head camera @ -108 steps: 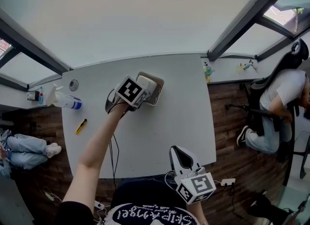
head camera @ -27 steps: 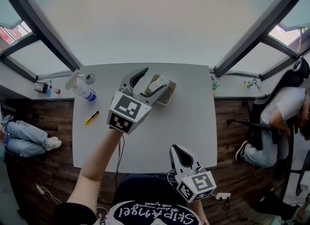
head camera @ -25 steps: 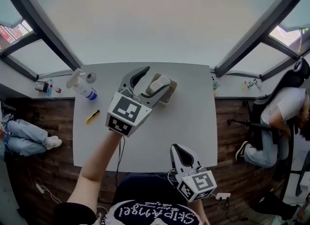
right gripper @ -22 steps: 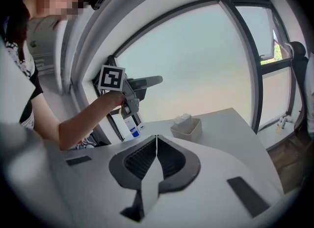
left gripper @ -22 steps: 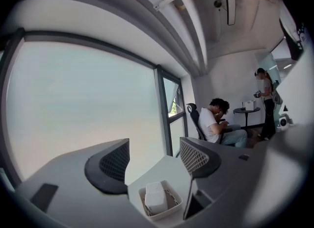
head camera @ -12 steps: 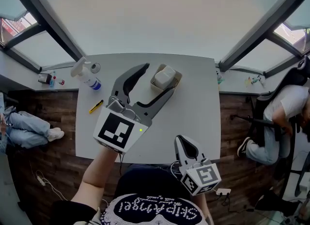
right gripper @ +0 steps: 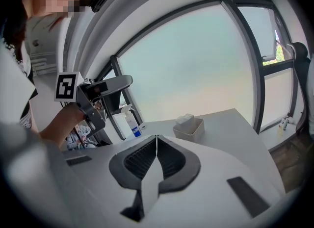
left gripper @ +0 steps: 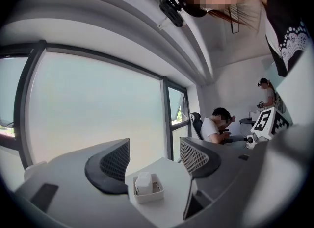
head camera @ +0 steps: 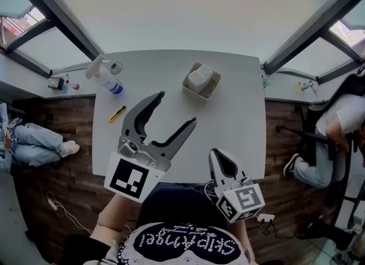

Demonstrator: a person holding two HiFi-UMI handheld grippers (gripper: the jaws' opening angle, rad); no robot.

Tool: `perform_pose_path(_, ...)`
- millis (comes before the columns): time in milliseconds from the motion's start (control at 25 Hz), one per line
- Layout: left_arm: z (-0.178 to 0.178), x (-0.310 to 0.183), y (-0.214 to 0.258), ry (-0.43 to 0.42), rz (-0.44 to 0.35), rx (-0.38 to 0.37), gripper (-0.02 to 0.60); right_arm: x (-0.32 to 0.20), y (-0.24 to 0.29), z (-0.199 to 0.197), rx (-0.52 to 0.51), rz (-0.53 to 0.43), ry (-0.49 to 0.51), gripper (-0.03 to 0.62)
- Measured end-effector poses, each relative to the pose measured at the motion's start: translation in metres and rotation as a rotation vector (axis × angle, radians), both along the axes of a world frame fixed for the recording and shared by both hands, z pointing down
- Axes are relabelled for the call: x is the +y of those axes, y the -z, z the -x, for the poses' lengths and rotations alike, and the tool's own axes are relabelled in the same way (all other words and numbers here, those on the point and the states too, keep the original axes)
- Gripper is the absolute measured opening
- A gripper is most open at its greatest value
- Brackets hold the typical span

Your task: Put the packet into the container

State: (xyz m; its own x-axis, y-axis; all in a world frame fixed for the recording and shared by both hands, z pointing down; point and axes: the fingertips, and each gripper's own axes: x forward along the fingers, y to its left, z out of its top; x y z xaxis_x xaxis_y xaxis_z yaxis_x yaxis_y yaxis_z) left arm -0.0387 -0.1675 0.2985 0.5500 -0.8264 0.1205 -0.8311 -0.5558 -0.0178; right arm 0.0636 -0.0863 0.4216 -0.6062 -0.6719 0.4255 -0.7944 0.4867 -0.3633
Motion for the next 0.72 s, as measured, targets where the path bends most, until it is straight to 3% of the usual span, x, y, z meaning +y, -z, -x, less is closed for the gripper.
perform_pose_path(320, 0.015, 0.022, -0.023, 0.066, 0.068, 0.037, 0.285, -0.001, -0.001, 0.004, 0.001, -0.001, 0.005, 0.017)
perform_pose_path(440, 0.017, 0.029, -0.029, 0.055, 0.074, 0.038, 0.277, -0.002, 0.0, 0.004, 0.0, 0.002, -0.004, 0.017)
perform_pose_path(720, 0.011, 0.058, -0.053, 0.036, 0.171, 0.068, 0.225, -0.002, -0.001, 0.003, 0.002, 0.011, -0.022, 0.017)
